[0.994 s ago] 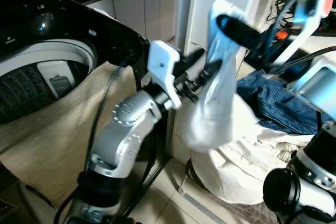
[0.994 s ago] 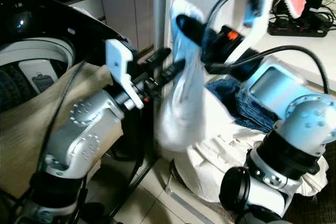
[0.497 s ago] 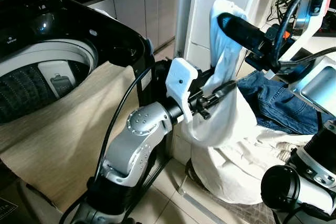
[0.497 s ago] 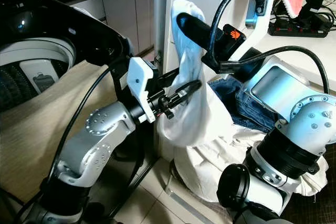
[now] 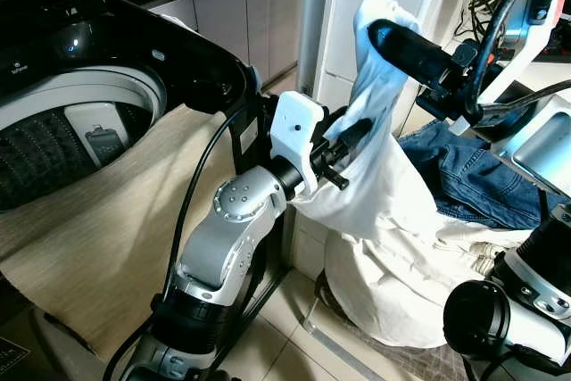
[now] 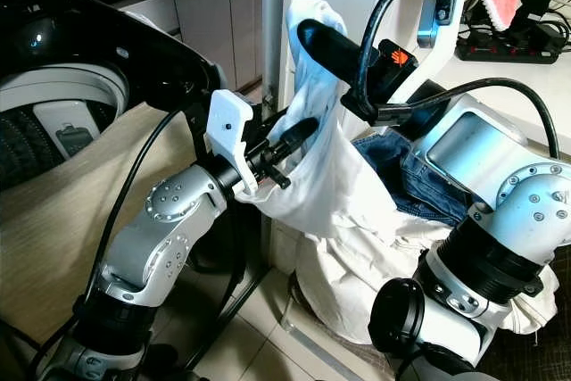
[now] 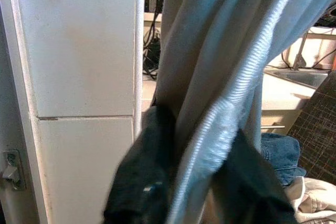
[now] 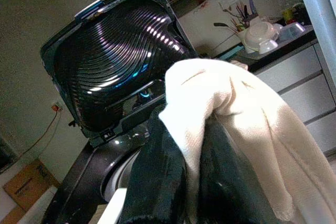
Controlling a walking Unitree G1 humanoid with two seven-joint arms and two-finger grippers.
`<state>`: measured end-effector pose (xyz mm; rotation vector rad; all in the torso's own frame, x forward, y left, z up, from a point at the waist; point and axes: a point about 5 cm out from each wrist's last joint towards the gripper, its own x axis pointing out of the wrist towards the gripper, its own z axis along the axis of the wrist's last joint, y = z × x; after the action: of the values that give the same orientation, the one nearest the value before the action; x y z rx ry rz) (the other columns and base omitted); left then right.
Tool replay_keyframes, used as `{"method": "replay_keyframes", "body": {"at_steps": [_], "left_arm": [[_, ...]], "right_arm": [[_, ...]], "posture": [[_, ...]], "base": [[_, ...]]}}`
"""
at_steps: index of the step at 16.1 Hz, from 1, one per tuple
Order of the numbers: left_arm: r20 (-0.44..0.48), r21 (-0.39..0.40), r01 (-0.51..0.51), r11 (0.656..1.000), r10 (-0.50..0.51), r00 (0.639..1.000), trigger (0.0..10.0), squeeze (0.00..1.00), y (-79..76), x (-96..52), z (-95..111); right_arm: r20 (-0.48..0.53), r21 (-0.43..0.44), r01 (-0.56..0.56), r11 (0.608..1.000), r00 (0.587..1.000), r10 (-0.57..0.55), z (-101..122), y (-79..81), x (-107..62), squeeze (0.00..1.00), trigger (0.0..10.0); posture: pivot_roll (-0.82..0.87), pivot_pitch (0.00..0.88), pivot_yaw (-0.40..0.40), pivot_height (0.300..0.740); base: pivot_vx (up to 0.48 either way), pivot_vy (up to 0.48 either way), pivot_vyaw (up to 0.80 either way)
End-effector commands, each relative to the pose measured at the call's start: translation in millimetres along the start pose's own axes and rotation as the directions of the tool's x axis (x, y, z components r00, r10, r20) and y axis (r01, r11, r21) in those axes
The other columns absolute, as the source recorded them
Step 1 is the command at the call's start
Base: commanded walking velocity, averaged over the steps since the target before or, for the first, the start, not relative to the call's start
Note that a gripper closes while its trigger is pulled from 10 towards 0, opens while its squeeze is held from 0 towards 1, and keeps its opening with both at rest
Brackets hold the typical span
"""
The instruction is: Clothes washing
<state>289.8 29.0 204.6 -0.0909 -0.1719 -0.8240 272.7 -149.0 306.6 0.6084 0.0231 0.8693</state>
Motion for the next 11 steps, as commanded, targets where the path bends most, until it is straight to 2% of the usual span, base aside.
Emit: {"method": "replay_keyframes", "body": {"at_steps": [1,7,9,10,11], "left_arm": [[0.021,0.005,-0.001,1.0,0.001,1.0,0.0,0.0,-0.4,1.1,3.6],[0.023,-0.003,0.011,1.0,-0.011,1.0,0.0,0.0,-1.4,0.1,3.3],[0.012,-0.037,0.001,0.999,-0.001,1.0,0.0,0.0,-0.7,-0.1,3.4],[0.041,-0.051,-0.059,0.997,0.062,0.997,0.0,0.0,6.4,0.5,12.6],[0.043,-0.045,-0.074,0.996,0.076,0.996,0.0,0.0,9.1,0.2,14.2]], "right_arm": [[0.006,-0.02,-0.019,1.0,1.0,0.019,3.2,5.4,0.5,0.0,0.0],[0.002,-0.014,0.021,1.0,1.0,-0.021,0.6,1.5,0.0,0.0,0.0],[0.004,-0.011,0.029,0.999,1.0,-0.029,-0.2,1.1,0.0,0.0,0.0],[0.004,-0.011,0.034,0.999,0.999,-0.034,-0.7,1.0,-0.7,0.0,0.0],[0.004,-0.011,0.035,0.999,0.999,-0.035,-1.1,0.9,-1.0,0.0,0.0]], "posture": [[-0.1,0.0,-0.029,0.74],[-0.1,0.0,-0.026,0.74],[-0.1,0.0,-0.024,0.74],[-0.1,0.0,-0.023,0.74],[-0.1,0.0,-0.022,0.74]], "base": [[0.0,0.0,0.0],[0.0,0.0,0.0],[0.0,0.0,0.0],[0.0,0.0,0.0],[0.0,0.0,0.0]]}}
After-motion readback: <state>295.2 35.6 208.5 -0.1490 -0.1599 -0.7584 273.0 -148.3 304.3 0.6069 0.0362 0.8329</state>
